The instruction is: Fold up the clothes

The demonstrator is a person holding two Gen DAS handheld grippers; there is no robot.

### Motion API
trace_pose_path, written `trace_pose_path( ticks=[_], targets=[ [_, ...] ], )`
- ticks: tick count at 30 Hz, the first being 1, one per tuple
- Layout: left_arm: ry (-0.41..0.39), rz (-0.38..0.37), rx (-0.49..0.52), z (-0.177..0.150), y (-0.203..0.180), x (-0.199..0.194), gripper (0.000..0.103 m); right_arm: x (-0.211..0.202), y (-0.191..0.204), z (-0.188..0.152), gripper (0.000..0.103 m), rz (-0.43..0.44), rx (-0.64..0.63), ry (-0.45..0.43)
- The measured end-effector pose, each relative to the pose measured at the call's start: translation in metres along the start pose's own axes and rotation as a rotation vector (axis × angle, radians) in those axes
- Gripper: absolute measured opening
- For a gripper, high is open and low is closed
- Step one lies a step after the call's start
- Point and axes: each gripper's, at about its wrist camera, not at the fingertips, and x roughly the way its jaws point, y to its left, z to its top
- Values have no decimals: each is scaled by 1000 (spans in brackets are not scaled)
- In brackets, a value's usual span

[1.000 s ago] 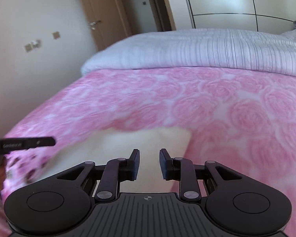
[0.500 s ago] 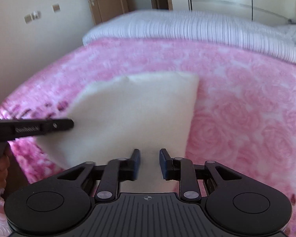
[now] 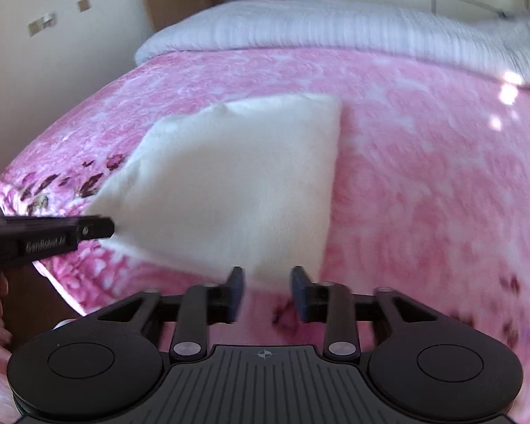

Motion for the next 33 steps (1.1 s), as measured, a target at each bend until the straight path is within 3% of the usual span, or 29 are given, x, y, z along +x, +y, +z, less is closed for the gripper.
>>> trace_pose_path(
  ticks=[6, 12, 22, 28, 33],
  targets=[
    [30, 23, 34, -24, -24, -28, 27, -20, -2, -18, 48, -17, 35, 27],
    [6, 35, 79, -33, -47, -57, 33, -40, -10, -29, 51, -53, 62, 3],
    [-21, 100, 74, -41, -59, -85, 36, -50, -6, -39, 53, -38, 29, 28],
    [-57, 91, 94, -47, -55, -96, 40, -56, 10, -43, 53, -45, -10, 11],
    [-96, 18, 112, -55, -46, -102, 41, -71, 24, -50, 53, -100, -4, -22]
  ],
)
